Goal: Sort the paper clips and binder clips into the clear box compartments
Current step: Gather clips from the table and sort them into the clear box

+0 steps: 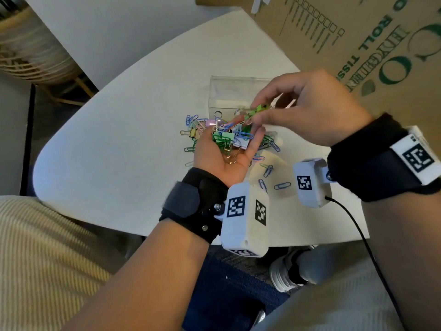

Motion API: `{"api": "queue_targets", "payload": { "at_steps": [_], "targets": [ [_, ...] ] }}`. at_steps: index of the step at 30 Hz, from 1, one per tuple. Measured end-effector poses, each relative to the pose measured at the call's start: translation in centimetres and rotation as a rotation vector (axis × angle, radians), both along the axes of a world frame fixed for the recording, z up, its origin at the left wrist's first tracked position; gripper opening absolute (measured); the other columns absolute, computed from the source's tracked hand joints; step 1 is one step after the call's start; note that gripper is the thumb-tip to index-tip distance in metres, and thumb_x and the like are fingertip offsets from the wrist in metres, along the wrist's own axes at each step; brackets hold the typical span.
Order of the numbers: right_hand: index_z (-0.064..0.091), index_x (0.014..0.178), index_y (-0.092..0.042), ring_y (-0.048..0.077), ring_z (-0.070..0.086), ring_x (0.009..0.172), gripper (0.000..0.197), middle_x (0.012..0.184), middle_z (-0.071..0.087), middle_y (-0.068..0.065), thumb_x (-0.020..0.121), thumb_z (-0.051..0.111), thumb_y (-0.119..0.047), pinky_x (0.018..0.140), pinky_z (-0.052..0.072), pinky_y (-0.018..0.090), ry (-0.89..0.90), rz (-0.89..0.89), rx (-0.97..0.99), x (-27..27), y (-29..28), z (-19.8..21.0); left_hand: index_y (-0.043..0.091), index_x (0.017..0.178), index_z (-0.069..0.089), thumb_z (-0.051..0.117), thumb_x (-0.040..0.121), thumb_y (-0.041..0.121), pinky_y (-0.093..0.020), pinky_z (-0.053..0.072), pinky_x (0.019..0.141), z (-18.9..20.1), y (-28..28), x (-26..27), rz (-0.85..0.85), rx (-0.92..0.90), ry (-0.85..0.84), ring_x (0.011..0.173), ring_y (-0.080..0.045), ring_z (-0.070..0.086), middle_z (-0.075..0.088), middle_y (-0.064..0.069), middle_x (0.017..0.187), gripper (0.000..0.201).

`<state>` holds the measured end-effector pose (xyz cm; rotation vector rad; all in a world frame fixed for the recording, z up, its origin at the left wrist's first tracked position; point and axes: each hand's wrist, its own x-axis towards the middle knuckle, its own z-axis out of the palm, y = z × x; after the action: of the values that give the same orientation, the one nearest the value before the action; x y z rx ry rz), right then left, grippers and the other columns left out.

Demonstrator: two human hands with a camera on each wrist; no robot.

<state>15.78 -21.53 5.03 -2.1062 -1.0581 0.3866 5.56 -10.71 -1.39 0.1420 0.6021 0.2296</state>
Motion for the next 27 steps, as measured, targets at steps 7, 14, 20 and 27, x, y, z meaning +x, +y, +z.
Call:
{"api": "queue_targets", "payload": {
  "at_steps": [7,14,20,27],
  "targets": [
    [0.070,0.071,-0.029,0.002,0.052,0.051,0.022,0.074,0.073,-0.006,0.063,0.085,-0.042,0.053,0.038,0.016,0.018,-0.011,0.024,-0.4,0.7,-0.4,-0.009,0.086,0.067,0.035,0.096,0.022,-0.050,0.053,0.074,0.1,-0.3,0.5,0.002,-0.049,-0.019,0.078,-0.035,0.066,0.068,-0.023,0.086,0.045],
    [0.073,0.106,-0.025,-0.004,0.057,0.059,0.017,0.084,0.066,-0.017,0.090,0.065,-0.025,0.064,0.046,0.010,-0.043,-0.317,0.147,1.8,-0.5,0.0,-0.005,0.102,0.062,0.034,0.098,0.030,-0.046,0.055,0.077,-0.6,0.1,0.0,-0.060,0.017,0.014,0.075,-0.033,0.069,0.070,-0.021,0.087,0.045],
    [0.071,0.110,-0.026,0.003,0.051,0.076,0.025,0.096,0.064,-0.008,0.088,0.065,-0.036,0.074,0.036,0.017,-0.144,-0.433,-0.115,3.4,-1.5,-1.8,-0.001,0.100,0.063,0.039,0.098,0.029,-0.043,0.055,0.076,-0.7,0.1,-0.2,-0.071,0.043,0.021,0.077,-0.032,0.066,0.067,-0.020,0.083,0.039],
    [0.066,0.115,-0.034,0.010,0.060,0.083,0.025,0.107,0.061,-0.012,0.091,0.062,-0.032,0.077,0.042,0.020,-0.151,-0.014,-0.160,0.1,0.6,-0.2,0.001,0.091,0.063,0.045,0.094,0.017,-0.039,0.054,0.081,-0.5,-0.7,0.2,-0.113,0.105,0.012,0.082,-0.027,0.065,0.065,-0.015,0.087,0.024]
  ]
}}
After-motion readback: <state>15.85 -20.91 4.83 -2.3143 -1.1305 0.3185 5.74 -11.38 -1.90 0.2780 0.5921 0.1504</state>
